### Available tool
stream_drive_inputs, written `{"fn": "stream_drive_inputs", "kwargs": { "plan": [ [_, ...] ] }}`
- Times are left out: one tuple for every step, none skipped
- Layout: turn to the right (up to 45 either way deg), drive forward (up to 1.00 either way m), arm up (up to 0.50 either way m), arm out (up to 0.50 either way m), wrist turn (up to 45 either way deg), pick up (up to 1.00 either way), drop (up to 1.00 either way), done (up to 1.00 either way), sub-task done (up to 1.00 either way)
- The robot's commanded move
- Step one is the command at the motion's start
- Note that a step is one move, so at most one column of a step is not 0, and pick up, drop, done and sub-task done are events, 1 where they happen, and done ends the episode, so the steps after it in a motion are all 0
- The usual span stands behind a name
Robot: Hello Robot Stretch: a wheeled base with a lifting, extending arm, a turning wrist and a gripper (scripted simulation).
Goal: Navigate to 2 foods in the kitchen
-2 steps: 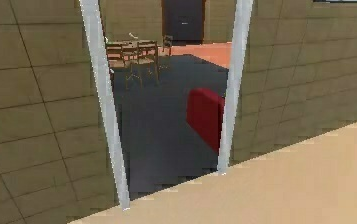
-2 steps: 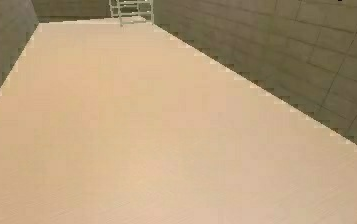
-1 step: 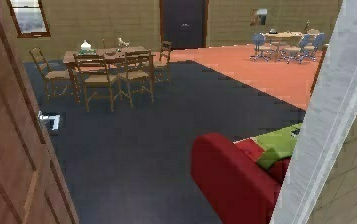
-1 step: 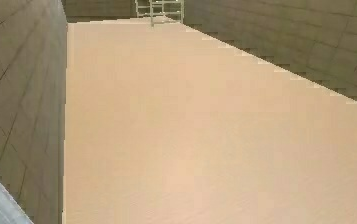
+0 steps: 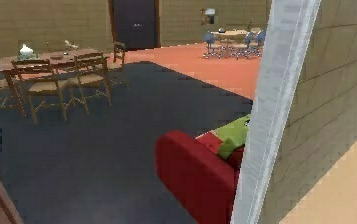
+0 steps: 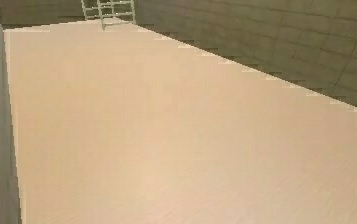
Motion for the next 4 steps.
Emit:
{"fn": "stream_drive_inputs", "kwargs": {
  "plan": [
    [0.0, 0.15, 0.0, 0.0, 0.0, 0.0, 0.0, 0.0, 0.0],
    [-24.0, 0.0, 0.0, 0.0, 0.0, 0.0, 0.0, 0.0, 0.0],
    [0.0, 1.0, 0.0, 0.0, 0.0, 0.0, 0.0, 0.0, 0.0],
    [-6.0, 0.0, 0.0, 0.0, 0.0, 0.0, 0.0, 0.0, 0.0]
  ]
}}
